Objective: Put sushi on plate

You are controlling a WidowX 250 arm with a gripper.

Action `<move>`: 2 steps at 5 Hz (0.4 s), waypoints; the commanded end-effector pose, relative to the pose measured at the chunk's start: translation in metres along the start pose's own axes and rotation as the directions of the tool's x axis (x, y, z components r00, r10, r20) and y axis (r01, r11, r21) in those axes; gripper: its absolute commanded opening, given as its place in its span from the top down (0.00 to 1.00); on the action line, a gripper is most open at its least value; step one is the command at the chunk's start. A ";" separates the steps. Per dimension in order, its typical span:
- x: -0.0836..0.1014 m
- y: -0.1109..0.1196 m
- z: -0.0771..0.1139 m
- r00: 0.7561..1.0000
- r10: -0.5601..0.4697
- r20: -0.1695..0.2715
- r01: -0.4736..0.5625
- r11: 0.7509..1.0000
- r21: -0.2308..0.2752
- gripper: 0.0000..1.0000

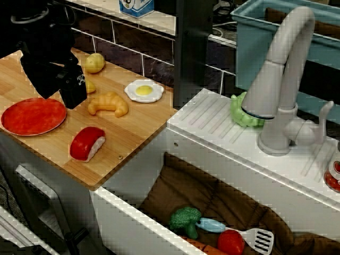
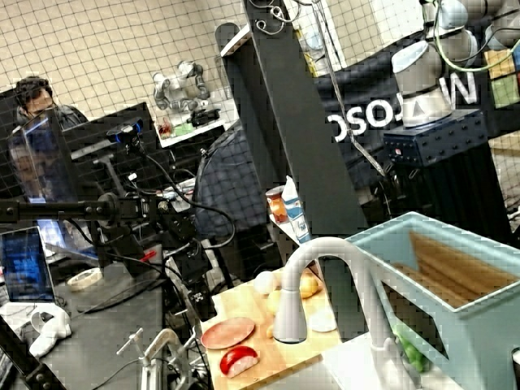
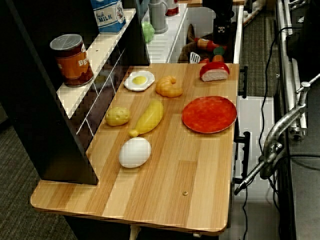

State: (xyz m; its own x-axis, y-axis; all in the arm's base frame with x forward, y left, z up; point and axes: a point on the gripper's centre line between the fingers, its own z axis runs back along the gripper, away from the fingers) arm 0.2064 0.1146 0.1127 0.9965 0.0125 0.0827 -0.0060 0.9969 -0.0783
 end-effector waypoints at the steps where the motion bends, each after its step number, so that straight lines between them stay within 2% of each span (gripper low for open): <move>1: 0.000 0.000 0.000 1.000 0.000 0.000 0.000 1.000 0.000 0.00; 2: -0.002 -0.002 -0.012 1.000 0.001 0.014 -0.001 1.000 0.022 0.00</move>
State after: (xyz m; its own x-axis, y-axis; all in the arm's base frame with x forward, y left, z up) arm 0.2018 0.1094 0.0955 0.9969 0.0196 0.0756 -0.0140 0.9972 -0.0740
